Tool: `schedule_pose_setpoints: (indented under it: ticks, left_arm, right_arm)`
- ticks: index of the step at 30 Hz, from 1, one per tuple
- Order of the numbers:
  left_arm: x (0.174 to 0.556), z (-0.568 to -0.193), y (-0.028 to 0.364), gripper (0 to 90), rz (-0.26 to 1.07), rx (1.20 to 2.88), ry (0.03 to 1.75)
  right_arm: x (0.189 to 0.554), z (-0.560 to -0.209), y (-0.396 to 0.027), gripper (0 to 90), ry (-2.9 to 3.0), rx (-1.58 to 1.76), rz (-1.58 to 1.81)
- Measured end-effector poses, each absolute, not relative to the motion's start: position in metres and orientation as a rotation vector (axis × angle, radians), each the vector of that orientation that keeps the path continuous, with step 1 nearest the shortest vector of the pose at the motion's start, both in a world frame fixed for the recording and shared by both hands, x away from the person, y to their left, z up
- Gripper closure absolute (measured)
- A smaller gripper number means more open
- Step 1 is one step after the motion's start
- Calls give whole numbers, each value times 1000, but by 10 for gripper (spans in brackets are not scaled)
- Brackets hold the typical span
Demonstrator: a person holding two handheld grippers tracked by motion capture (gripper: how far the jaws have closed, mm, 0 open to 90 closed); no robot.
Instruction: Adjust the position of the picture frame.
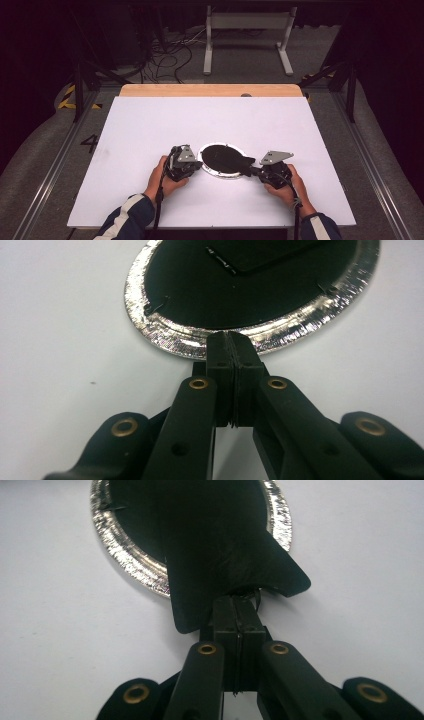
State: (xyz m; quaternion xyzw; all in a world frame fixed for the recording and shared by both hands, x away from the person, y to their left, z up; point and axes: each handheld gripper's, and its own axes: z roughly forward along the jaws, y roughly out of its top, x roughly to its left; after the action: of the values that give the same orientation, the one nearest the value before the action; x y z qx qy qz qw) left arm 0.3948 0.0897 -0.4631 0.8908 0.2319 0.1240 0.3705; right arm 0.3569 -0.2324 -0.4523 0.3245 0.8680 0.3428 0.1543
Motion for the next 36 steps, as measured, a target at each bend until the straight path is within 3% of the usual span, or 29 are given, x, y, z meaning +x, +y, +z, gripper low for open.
schedule_pose_setpoints:
  ticks: [11,24,36]
  left_arm:
    - [399,-464,97,889,356,2271,643]
    - [372,-455,77,895,148,2305,447]
    - [367,-462,62,871,182,2323,419]
  right_arm:
    - [348,-453,-217,900,2548,844,1008]
    - [360,-441,-239,900,2319,937,1023]
    - [375,-454,-229,900,2360,939,981]
